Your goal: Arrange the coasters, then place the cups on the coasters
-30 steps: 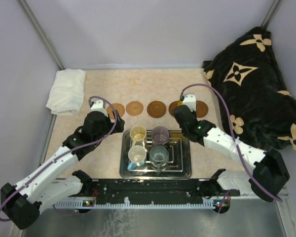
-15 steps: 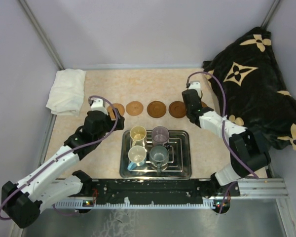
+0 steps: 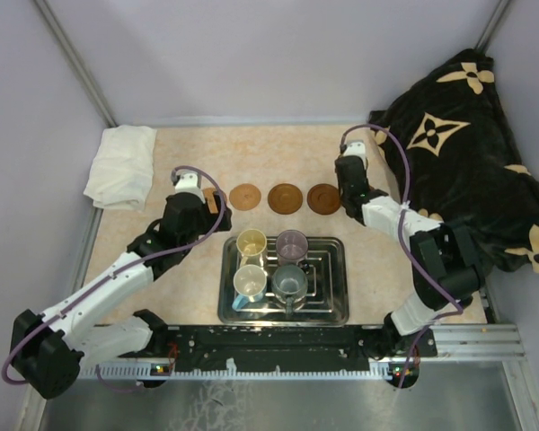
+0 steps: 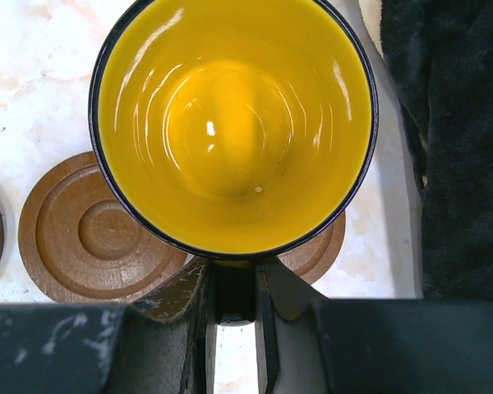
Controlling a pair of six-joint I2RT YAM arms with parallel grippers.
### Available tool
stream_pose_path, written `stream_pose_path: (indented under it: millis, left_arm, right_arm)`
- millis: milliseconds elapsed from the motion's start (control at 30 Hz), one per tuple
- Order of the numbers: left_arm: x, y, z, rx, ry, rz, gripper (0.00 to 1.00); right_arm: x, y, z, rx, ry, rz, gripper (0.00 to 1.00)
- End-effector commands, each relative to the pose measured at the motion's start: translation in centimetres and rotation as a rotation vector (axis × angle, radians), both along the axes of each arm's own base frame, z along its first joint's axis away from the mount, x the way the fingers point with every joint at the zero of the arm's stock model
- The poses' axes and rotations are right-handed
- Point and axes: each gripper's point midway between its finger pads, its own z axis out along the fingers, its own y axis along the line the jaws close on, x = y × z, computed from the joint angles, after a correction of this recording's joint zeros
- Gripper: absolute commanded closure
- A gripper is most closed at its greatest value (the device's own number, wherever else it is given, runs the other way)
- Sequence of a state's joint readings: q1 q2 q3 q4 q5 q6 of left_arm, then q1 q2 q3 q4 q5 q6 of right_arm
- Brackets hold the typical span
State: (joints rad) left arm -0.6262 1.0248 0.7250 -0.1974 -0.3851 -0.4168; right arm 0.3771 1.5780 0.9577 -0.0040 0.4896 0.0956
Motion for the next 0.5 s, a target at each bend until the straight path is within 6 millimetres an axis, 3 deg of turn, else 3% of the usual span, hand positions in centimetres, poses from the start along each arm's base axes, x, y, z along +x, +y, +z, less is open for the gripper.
stream_pose_path:
  millis: [0, 467]
  left_arm:
    - [0.4, -0.4, 2.2, -0.032, -0.054, -0.009, 0.0]
    - [0.2, -0.1, 2.2, -0.042, -0.043, 0.006, 0.0]
  right_arm:
    - [2.6, -0.8, 4.6, 0.062, -0.177, -0.037, 1.0]
    - [0.7, -2.9, 1.6, 0.078, -0.114, -0.062, 1.0]
